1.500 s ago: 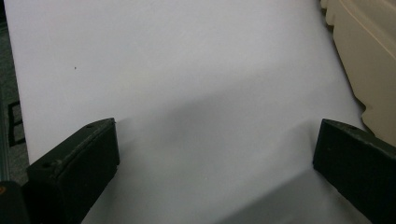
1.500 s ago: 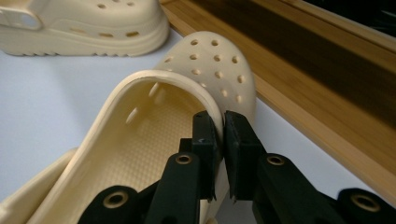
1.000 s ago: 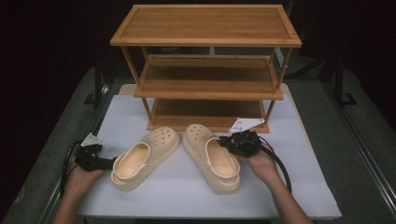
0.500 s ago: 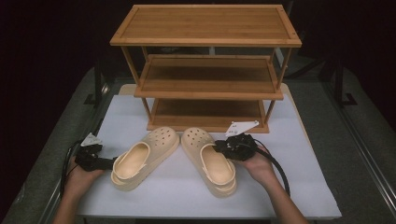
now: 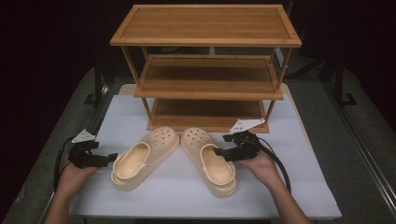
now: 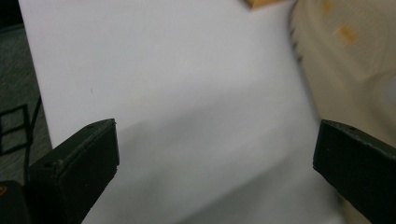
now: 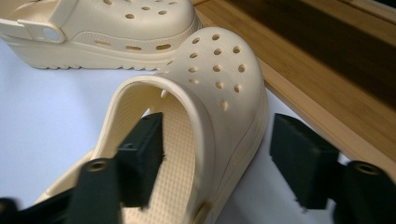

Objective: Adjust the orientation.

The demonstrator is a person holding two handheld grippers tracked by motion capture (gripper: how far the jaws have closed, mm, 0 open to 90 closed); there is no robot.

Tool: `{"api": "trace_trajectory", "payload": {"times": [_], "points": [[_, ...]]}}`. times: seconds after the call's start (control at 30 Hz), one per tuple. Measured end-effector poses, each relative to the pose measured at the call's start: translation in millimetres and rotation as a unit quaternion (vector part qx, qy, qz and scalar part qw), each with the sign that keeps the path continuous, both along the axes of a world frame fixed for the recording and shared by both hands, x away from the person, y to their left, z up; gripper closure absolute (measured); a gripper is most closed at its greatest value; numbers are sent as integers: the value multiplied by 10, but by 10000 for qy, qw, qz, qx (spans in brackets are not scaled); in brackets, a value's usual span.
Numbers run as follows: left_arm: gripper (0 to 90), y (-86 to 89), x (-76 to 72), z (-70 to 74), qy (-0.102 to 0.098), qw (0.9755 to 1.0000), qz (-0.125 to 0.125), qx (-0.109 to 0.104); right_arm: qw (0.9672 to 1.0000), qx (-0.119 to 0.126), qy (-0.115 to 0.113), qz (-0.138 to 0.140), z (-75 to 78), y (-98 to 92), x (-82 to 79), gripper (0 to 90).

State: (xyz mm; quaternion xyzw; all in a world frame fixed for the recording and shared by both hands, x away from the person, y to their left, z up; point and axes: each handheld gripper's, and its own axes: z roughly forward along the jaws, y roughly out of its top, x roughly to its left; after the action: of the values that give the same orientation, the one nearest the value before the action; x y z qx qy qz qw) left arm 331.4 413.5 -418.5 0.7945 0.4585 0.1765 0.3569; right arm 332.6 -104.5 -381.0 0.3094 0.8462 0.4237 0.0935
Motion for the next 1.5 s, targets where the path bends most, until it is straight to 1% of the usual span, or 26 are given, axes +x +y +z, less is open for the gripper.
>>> {"api": "trace_trajectory", "payload": {"times": [0.03,0.1,0.13,0.17,0.27,0.3,0.4,0.43,0.53,0.57,0.6,0.63,0.67,0.7,0.73,0.77,0.87,0.93,0.97,1.0,1.07,1.1,1.17,1.3,1.4,1.5], "points": [[0,-3,-24,104,-72,10000,-54,-41,10000,-11,73,-18,2,-7,-3,251],[0,-15,-46,202,-144,9997,-146,-105,9999,-38,100,-43,4,-10,-9,212],[0,-15,-46,202,-144,9997,-146,-105,9999,-38,100,-43,4,-10,-9,212],[0,-45,-69,294,-185,9995,-230,-149,9999,-33,138,-56,5,-13,-13,196],[0,-88,-95,378,-208,9991,-317,-197,9998,-30,157,-102,9,-14,-20,189],[0,-140,-107,451,-248,9985,-450,-201,9998,-57,139,-130,10,-19,-31,182],[0,-198,-111,519,-275,9977,-591,-179,9997,-71,184,-148,5,-27,-36,170],[0,-257,-101,578,-299,9967,-740,-174,9995,-65,226,-194,0,-34,-43,160],[0,-320,-89,625,-320,9957,-852,-166,9993,-86,278,-219,-2,-36,-52,143],[0,-395,-68,657,-336,9945,-967,-225,9991,-145,305,-263,5,-32,-50,137],[0,-395,-68,657,-336,9945,-967,-225,9990,-118,325,-300,15,-31,-47,137],[0,-468,-38,679,-286,9932,-1108,-212,9988,-52,355,-340,23,-32,-43,137],[0,-468,-38,679,-286,9932,-1108,-212,9987,3,382,-348,31,-30,-37,137],[3,-533,-12,688,-199,9915,-1261,-242,9985,31,411,-354,41,-22,-34,137],[72,-554,-4,692,-185,9898,-1388,-262,9985,29,404,-365,54,-19,-31,137],[183,-579,5,692,-207,9885,-1480,-226,9984,53,400,-392,67,-15,-28,137],[191,-649,50,662,-196,9880,-1515,-250,9983,170,363,-427,96,-3,-37,137],[198,-672,63,636,-200,9874,-1543,-287,9987,66,324,-385,83,12,-47,137],[206,-720,94,580,-45,9861,-1643,-255,9989,4,298,-373,74,15,-59,137],[225,-745,104,554,21,9854,-1693,-159,9990,-11,270,-350,64,7,-69,137],[296,-785,115,510,78,9832,-1821,-19,9990,25,286,-345,37,-23,-71,138],[334,-802,119,486,87,9828,-1847,-16,9989,33,307,-345,22,-34,-68,141],[358,-819,138,444,155,9821,-1879,-9,9989,12,277,-383,-4,-54,-57,144],[405,-840,151,399,171,9820,-1881,5,9988,-18,307,-379,-38,-51,-41,145],[437,-866,148,389,146,9811,-1931,26,9990,-24,280,-352,-47,-33,-38,187],[469,-887,154,374,151,9811,-1928,68,9992,-36,245,-320,-67,-16,-32,230]]}}
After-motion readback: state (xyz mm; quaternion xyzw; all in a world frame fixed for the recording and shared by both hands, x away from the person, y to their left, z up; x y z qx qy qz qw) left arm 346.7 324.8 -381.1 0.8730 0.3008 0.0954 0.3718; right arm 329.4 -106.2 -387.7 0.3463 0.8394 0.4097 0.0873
